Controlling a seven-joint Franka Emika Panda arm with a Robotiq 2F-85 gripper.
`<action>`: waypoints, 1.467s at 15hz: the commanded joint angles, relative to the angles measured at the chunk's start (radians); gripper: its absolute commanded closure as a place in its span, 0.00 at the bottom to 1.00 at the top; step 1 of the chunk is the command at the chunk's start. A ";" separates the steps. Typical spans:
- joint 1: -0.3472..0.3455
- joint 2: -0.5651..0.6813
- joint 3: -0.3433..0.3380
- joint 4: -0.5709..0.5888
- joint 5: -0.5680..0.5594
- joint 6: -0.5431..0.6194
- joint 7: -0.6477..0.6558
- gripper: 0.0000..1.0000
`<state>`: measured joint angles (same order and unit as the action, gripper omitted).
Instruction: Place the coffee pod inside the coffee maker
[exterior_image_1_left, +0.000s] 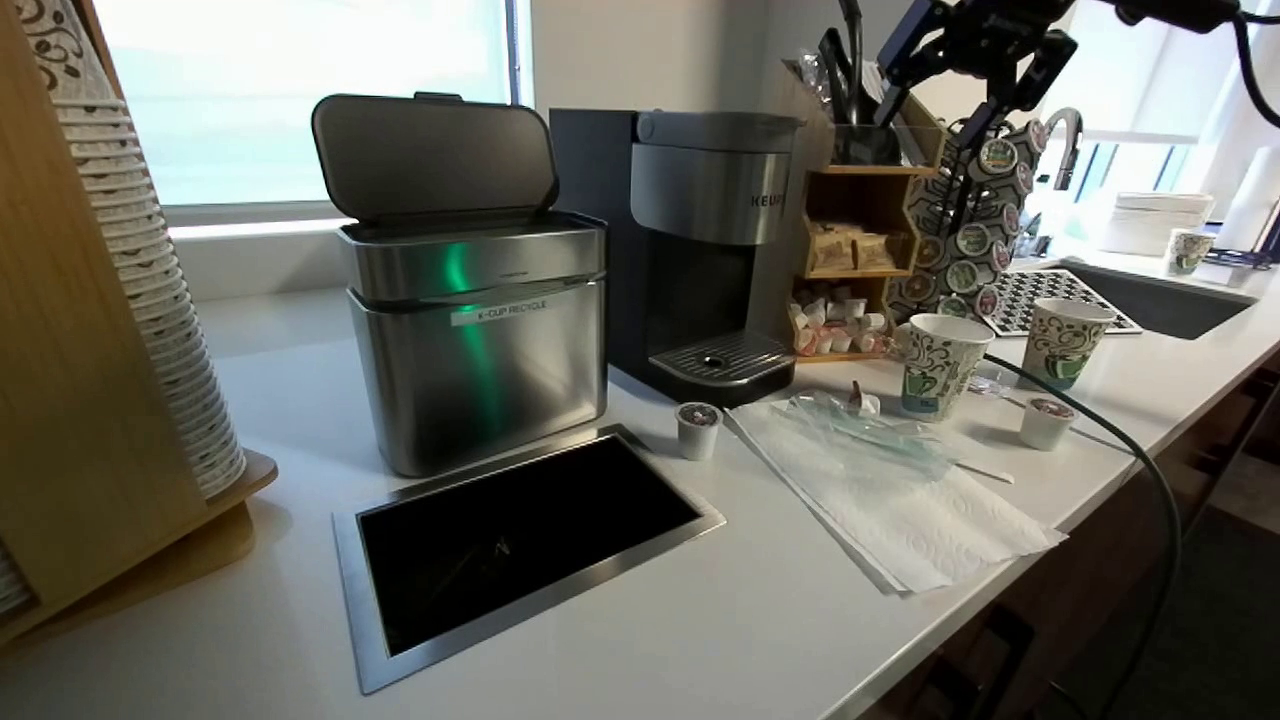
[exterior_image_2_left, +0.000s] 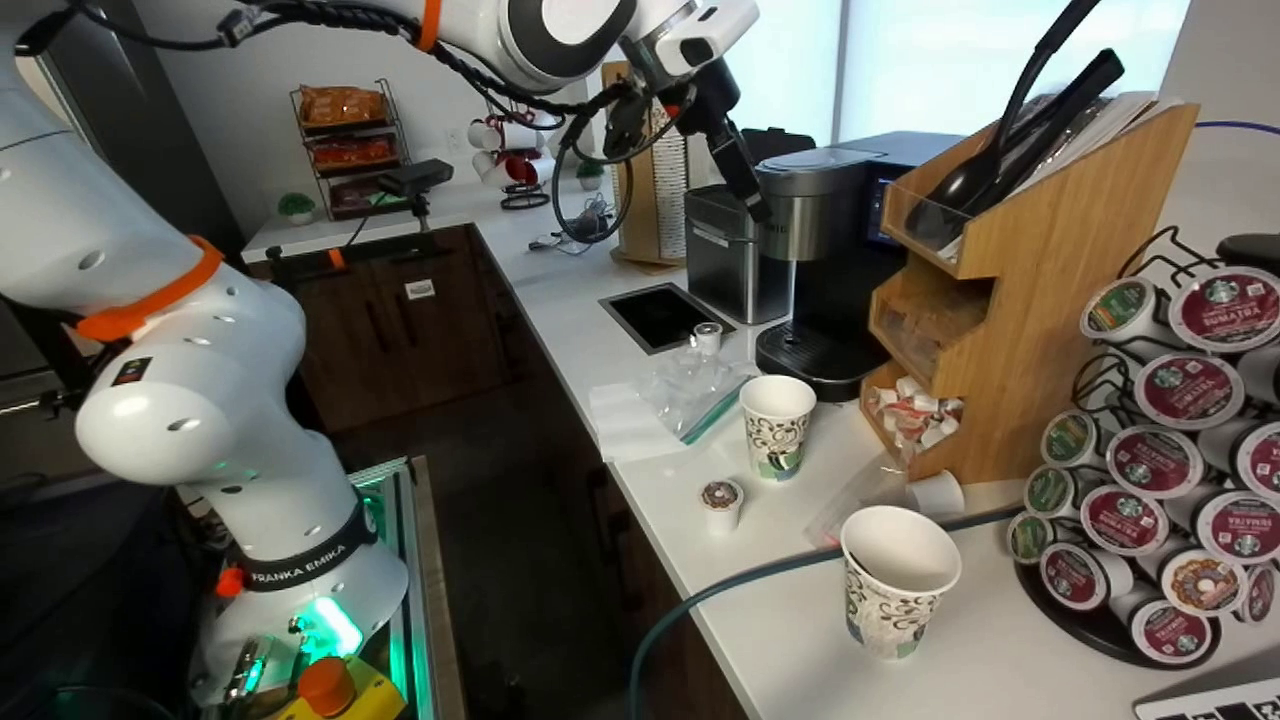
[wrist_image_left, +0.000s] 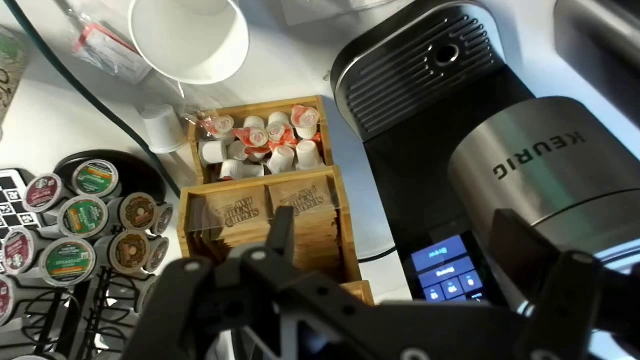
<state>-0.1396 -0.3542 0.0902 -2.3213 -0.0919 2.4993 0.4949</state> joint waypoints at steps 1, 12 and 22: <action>0.001 0.002 -0.002 0.002 0.001 -0.002 -0.006 0.00; 0.079 -0.112 -0.018 -0.180 0.333 0.277 0.210 0.00; 0.090 0.032 0.024 -0.181 0.409 0.693 0.248 0.00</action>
<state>-0.1040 -0.4190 0.1288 -2.5151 0.2551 3.0002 0.7586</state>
